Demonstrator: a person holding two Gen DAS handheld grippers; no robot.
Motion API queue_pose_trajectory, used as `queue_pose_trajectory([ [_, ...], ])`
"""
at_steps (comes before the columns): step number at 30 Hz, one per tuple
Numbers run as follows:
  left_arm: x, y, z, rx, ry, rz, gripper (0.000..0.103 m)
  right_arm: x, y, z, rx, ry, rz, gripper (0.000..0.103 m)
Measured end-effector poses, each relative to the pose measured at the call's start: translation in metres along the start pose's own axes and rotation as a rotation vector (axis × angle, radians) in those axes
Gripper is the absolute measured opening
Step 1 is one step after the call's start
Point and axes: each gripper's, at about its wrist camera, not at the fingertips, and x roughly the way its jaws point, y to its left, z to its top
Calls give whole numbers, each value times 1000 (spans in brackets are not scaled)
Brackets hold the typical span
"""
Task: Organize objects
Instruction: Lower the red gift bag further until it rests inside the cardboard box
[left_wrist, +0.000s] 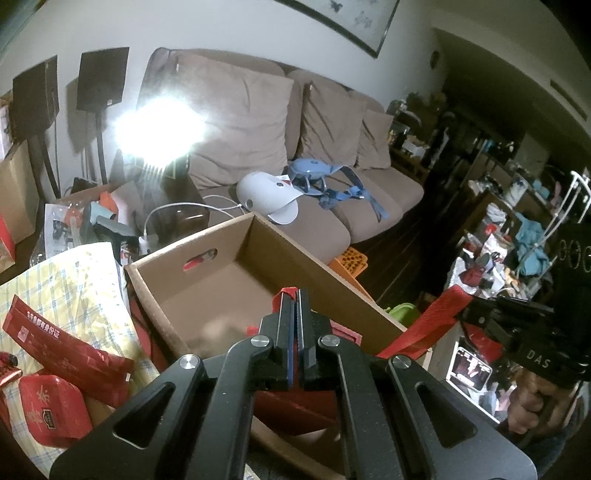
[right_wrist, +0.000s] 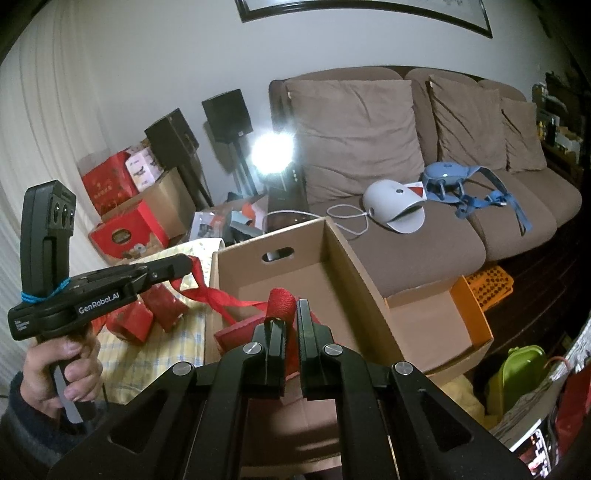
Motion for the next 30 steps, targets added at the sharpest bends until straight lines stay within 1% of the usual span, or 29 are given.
queue_pose_trajectory([
  [11,0,0,-2,-1,2,1,1,2,1,0,-6,5,0,5],
  [21,2,1,-4,1,8,4,1,8,4,-3,-19,27,5,5],
  [30,4,0,-11,13,20,13,1,10,5,-3,-22,38,0,5],
])
